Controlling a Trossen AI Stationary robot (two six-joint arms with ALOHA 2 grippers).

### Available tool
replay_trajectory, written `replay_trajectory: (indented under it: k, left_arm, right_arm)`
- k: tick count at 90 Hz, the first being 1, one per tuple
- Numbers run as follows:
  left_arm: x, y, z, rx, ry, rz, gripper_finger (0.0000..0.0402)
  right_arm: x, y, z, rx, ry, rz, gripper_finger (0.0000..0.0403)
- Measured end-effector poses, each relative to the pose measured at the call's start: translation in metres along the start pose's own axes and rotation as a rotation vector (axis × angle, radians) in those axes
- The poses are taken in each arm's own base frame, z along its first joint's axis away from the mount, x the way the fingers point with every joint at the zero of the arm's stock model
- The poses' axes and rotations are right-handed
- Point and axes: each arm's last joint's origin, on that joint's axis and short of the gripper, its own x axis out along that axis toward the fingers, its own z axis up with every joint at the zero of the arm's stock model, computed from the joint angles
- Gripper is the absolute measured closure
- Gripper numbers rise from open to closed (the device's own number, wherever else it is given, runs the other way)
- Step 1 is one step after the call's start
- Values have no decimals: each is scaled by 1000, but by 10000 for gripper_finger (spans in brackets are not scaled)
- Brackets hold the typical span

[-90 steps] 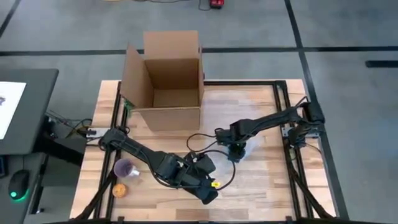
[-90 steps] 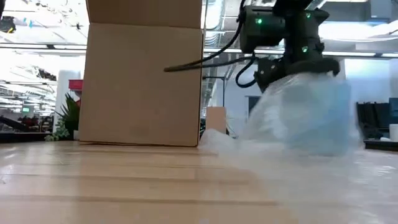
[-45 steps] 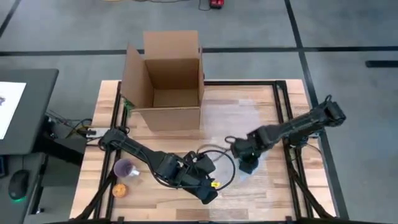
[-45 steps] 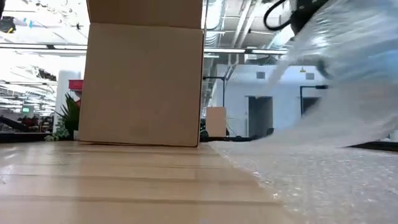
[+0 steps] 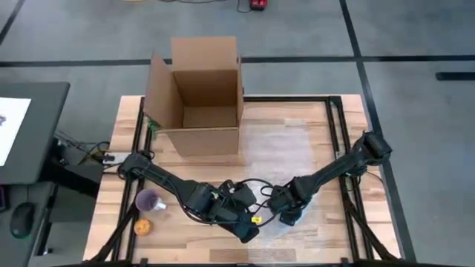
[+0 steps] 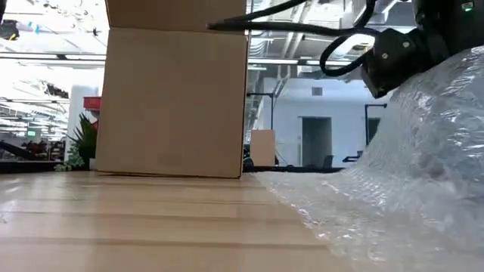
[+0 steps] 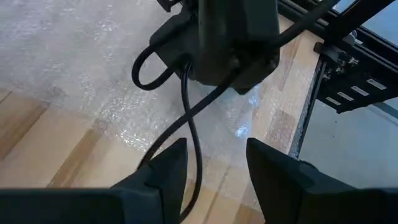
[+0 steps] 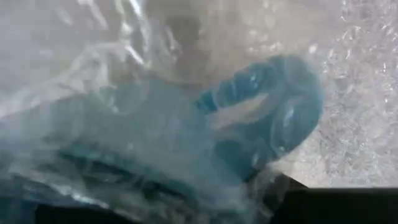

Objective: Wrap mug
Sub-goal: Wrap the blue mug with the bubble wrap

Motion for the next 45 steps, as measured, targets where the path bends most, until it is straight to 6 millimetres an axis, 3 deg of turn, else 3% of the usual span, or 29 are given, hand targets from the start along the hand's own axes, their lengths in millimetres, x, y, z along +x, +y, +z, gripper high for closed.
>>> replay_trajectory:
  k: [21, 45]
  left_arm:
    - [0, 0, 0, 2, 3, 2, 256]
    - [0, 0, 0, 1, 4, 2, 256]
  right_arm:
    - [-16, -6, -3, 33, -29, 18, 333]
    - [-61, -39, -16, 54, -30, 15, 271]
